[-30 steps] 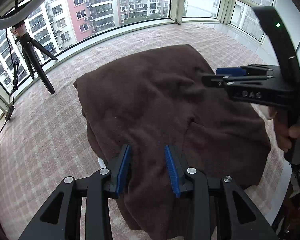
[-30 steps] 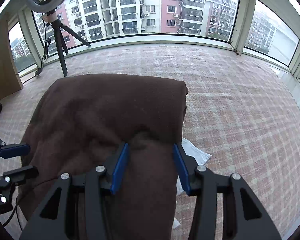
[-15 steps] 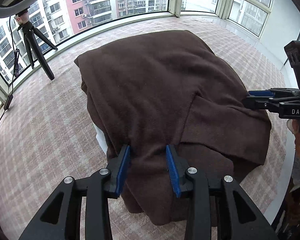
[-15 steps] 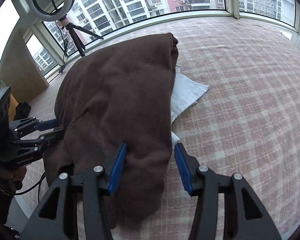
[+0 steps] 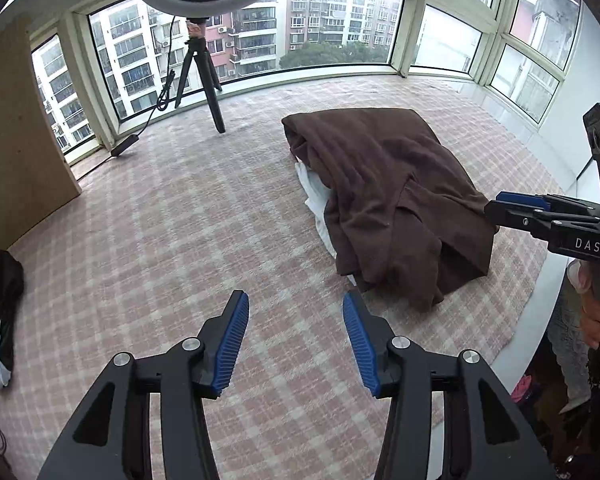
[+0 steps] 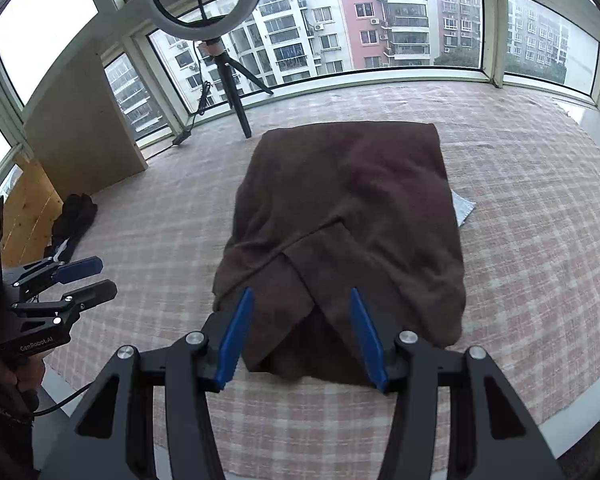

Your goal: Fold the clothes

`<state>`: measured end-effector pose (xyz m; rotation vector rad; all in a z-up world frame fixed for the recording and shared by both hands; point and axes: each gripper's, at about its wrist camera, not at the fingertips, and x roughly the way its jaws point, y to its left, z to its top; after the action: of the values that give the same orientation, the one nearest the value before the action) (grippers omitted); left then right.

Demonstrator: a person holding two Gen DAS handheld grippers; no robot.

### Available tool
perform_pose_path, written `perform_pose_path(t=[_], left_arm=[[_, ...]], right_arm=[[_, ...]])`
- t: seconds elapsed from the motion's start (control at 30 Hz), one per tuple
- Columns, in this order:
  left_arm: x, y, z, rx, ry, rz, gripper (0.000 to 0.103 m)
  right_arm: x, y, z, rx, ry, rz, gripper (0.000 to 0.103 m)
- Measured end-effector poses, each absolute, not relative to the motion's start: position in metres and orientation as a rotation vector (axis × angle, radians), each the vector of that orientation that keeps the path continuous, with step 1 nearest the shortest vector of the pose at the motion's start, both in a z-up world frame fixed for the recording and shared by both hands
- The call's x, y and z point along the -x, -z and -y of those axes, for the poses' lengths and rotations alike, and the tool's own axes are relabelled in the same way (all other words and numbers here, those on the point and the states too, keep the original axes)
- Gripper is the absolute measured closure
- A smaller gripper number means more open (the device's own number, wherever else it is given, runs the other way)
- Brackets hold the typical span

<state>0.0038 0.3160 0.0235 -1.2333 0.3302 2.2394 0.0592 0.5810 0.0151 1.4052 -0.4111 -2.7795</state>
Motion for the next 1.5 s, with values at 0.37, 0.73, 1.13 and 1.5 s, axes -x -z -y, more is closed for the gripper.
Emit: perform_pose_path(t=[0.37, 0.73, 1.13, 1.5], left_arm=[[-0.052, -0.048, -0.217, 1.179, -2.312, -0.302, 0.042], [-0.093, -0.065, -0.160, 1.146, -2.327, -0.307, 0.041], [-0.127, -0.093, -0.133, 1.047, -2.334, -0.283, 0.032], [-0.145, -0.105, -0.127, 0.991, -2.326, -0.288, 0.031]], right_arm=[[-0.087, -0.043, -0.429, -1.353, 2.729, 0.300, 0.053], [-0.134, -0.062, -0.360, -1.318, 2.797, 0.257, 0.053], [-0.197, -0.093, -0.352, -1.235, 2.983, 0.289, 0.052], [-0.223, -0.107, -0.342, -1.196, 3.077, 0.222, 0.044]])
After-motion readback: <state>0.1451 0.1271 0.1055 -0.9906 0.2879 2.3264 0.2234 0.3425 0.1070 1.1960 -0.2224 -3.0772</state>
